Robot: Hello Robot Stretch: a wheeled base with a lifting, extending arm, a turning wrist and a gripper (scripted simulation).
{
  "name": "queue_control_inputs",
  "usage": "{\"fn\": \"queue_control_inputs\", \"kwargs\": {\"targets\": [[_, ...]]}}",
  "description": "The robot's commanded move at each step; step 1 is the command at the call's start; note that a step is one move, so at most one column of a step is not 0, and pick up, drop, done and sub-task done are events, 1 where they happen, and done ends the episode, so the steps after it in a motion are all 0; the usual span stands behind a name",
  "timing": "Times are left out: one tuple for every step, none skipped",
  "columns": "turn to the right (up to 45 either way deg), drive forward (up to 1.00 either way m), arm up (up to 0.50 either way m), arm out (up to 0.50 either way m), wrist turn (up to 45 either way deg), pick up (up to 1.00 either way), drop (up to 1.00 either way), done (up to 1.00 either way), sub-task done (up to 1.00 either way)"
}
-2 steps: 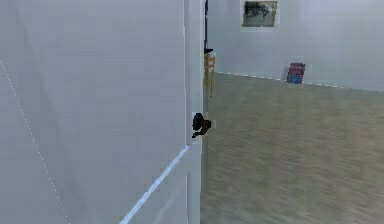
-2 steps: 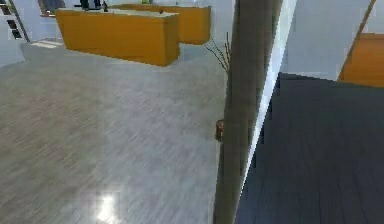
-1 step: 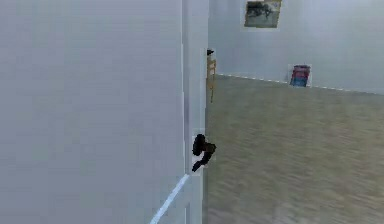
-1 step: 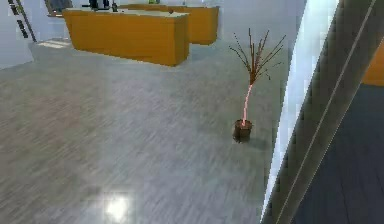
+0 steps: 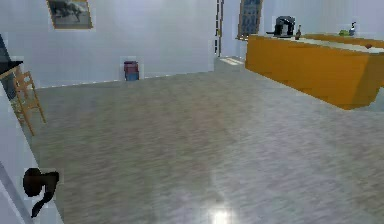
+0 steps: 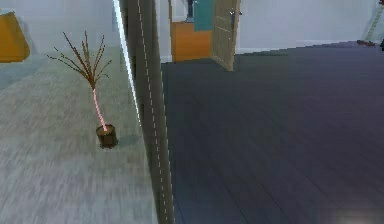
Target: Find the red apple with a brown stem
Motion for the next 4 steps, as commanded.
{"fn": "queue_control_inputs", "kwargs": {"targets": [[24.0,0.00,0.00,0.00,0.0,0.00,0.00,0.00,0.00],[0.0,0.60,0.00,0.00,0.0,0.00,0.00,0.00,0.00],[15.0,0.00,0.00,0.00,0.0,0.00,0.00,0.00,0.00],[0.0,1.00,0.00,0.00,0.0,0.00,0.00,0.00,0.00]]}}
